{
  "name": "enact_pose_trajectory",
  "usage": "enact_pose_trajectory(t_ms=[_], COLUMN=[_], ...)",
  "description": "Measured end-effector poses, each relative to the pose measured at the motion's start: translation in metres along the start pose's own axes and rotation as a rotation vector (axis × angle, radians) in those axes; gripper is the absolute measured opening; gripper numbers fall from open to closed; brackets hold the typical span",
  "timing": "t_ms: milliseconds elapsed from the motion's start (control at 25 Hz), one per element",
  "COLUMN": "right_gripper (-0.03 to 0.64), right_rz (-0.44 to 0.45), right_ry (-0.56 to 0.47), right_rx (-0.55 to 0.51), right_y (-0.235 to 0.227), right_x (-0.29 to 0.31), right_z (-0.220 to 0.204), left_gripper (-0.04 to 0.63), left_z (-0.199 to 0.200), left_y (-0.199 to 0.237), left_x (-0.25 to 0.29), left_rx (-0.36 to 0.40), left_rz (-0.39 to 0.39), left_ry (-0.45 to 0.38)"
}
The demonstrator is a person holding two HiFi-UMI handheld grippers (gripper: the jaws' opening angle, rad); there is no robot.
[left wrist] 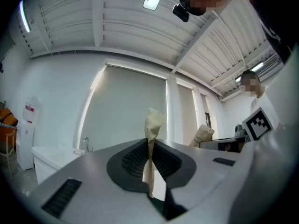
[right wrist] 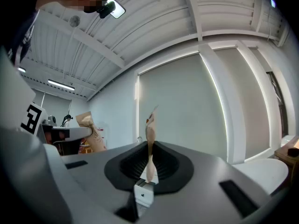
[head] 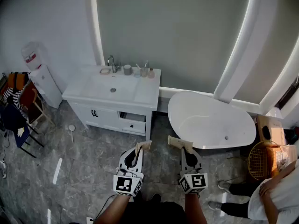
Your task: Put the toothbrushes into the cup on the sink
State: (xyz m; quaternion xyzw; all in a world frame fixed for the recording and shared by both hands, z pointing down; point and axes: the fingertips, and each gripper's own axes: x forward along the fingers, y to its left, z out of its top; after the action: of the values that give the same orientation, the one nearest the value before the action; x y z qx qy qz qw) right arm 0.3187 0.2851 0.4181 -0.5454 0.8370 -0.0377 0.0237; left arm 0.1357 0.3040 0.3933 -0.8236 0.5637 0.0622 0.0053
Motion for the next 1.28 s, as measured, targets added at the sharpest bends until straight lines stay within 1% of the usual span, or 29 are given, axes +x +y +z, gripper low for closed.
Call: enact_pose_trajectory(t_ms=[320,520,600,760,1040,1200,1280], right_gripper=[0.046,0.046,0.046,0.046,0.046,0.046,0.046], right_rz=[0.005,0.012,0.002,-0.031,-0.042,-0.045,-0.054], right_ry=[0.004,-0.044,-0.046,-0.032,-0.04,-0.044,-0.042], right_rx=[-0.014,0.019,0.011,0.005,0.001,0.029,0.024], right_y=[0.001,0.0,0.001,0.0,0.007,0.013,0.016], right_x=[-0.003,-0.01,-0.011,-0.01,-0.007,-0.003,0.003], right_z=[0.004,0.011,0.011,0.008,0.008,0.006,0.007], left_gripper=[0.043,0.043,0.043,0.043,0.043,0.043,0.043], left_z=[-0.001,-0.001,0.0,0.003,0.008,0.012,0.014], left_y=[0.0,-0.003,-0.002,0.004,0.015,0.026,0.034], left_x=[-0.002,-0.004,-0.006,-0.007,-0.008,-0.008,-0.005], left_rx=[0.002,0.0,0.001,0.006,0.013,0.022,0.019], left_rz=[0.002,0.007,0.009,0.011,0.005,0.003,0.0], left_ry=[0.006,0.006,0.003,0.0,-0.026,-0.038,-0.042])
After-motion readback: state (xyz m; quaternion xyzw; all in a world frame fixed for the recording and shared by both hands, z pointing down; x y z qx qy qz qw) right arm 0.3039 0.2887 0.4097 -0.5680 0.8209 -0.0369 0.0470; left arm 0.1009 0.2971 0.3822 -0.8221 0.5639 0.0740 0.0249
